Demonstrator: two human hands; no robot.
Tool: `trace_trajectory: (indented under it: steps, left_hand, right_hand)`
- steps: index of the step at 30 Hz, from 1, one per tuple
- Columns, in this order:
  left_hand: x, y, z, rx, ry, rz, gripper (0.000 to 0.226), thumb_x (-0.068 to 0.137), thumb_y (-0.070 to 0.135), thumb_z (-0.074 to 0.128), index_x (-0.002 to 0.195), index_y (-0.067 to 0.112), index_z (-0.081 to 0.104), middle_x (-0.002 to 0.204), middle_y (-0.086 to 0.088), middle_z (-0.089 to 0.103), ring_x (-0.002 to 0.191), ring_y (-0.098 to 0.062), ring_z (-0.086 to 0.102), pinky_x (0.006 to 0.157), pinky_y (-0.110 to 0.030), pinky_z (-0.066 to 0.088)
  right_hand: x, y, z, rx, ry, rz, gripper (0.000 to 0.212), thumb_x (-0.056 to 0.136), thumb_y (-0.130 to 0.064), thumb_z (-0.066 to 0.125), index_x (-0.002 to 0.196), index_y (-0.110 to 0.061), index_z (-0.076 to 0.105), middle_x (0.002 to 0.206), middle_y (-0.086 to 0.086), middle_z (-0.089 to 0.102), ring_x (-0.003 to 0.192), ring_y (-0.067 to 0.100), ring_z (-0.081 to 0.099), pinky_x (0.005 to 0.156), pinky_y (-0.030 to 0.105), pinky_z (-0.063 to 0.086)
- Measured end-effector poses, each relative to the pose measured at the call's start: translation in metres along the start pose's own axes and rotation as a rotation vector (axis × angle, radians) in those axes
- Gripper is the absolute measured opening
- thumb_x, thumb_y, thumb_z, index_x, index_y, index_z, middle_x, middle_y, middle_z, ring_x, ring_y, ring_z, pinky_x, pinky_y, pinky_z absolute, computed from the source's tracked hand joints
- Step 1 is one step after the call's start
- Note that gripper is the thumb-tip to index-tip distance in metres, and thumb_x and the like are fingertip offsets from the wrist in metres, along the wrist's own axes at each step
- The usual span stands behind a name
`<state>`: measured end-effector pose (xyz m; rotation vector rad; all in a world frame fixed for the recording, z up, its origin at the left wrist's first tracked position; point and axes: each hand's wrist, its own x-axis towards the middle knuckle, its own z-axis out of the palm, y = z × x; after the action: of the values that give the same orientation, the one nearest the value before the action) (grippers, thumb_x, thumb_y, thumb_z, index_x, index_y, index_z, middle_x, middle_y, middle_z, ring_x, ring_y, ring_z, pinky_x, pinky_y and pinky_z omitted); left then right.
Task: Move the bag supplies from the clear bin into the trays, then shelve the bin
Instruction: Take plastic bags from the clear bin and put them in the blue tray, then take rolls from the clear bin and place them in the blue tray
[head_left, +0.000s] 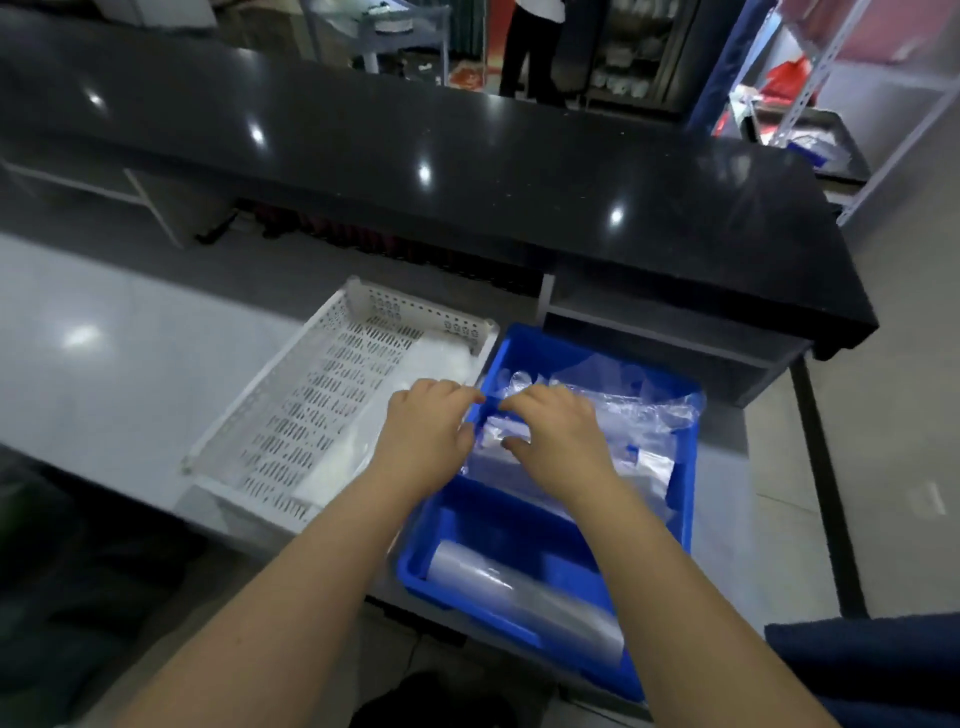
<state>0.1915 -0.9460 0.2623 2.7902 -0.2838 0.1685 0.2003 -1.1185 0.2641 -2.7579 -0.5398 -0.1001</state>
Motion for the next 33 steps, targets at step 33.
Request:
trace_trajectory:
  steps: [33]
  left_hand:
    - [-0.41, -0.643, -0.205, 0.046, 0.207, -1.136, 0.04, 0.084, 0.03, 0.055, 0.125, 0.033, 0.055, 0.125, 0.004, 0.06, 0.111, -0.022, 0.049, 0.083, -0.038, 0.04]
  right_hand:
    - [0.189, -0.746, 0.31, 0.066, -0.412, -1.014, 0.034, 0.086, -0.026, 0.06, 0.119, -0.022, 0.06, 0.116, 0.0, 0.063, 0.109, 0.025, 0.051, 0.088, 0.038, 0.04]
